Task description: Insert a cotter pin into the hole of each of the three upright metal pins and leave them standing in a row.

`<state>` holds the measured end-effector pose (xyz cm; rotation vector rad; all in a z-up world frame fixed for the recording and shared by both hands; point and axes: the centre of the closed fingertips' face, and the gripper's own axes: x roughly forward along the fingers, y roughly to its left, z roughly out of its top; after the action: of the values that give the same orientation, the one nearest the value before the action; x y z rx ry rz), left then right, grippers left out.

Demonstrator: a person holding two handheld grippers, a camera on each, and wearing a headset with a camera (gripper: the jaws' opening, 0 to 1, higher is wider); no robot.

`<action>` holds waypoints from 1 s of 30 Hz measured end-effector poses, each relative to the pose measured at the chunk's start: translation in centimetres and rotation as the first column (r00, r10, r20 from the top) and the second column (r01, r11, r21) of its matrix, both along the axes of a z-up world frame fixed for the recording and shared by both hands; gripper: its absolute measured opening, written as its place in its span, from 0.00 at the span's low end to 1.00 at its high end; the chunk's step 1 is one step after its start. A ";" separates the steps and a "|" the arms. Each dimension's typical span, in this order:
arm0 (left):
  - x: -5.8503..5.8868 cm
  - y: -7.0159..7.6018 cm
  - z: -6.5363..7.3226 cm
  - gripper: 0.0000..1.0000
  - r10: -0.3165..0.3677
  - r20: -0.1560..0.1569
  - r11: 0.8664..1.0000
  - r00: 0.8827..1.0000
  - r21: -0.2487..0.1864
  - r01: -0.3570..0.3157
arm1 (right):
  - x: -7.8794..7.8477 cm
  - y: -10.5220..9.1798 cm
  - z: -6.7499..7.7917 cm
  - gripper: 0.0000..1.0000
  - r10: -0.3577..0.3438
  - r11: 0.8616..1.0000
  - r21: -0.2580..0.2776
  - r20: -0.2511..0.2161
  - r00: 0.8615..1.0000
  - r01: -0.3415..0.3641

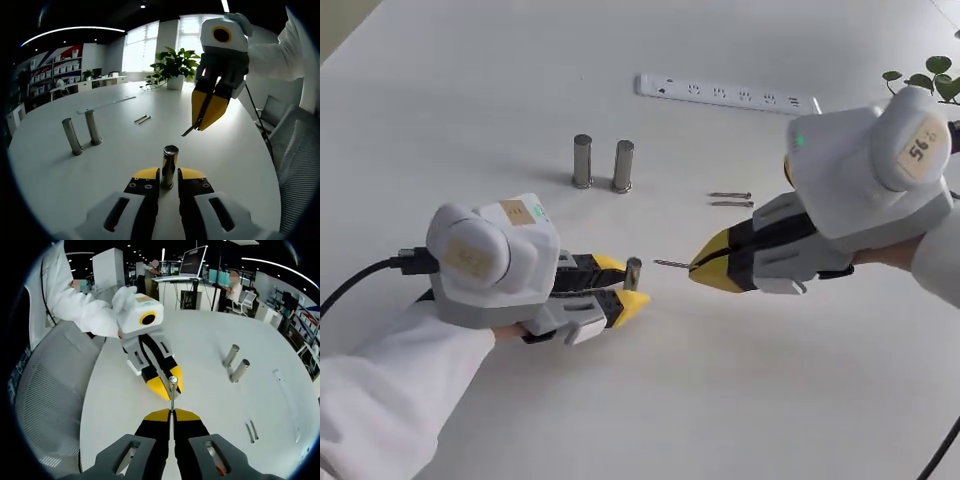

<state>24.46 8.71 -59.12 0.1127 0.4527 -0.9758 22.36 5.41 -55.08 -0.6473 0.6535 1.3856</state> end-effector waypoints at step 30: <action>0.4 0.1 0.0 0.07 0.033 0.045 0.999 0.998 -0.026 -0.032 | 0.3 1.4 -1.1 0.00 0.028 1.000 -0.006 0.033 0.999 -0.027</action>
<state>24.85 8.76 -59.12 0.1039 0.3990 -0.9451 22.68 6.84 -56.18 -0.6846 0.6241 1.3960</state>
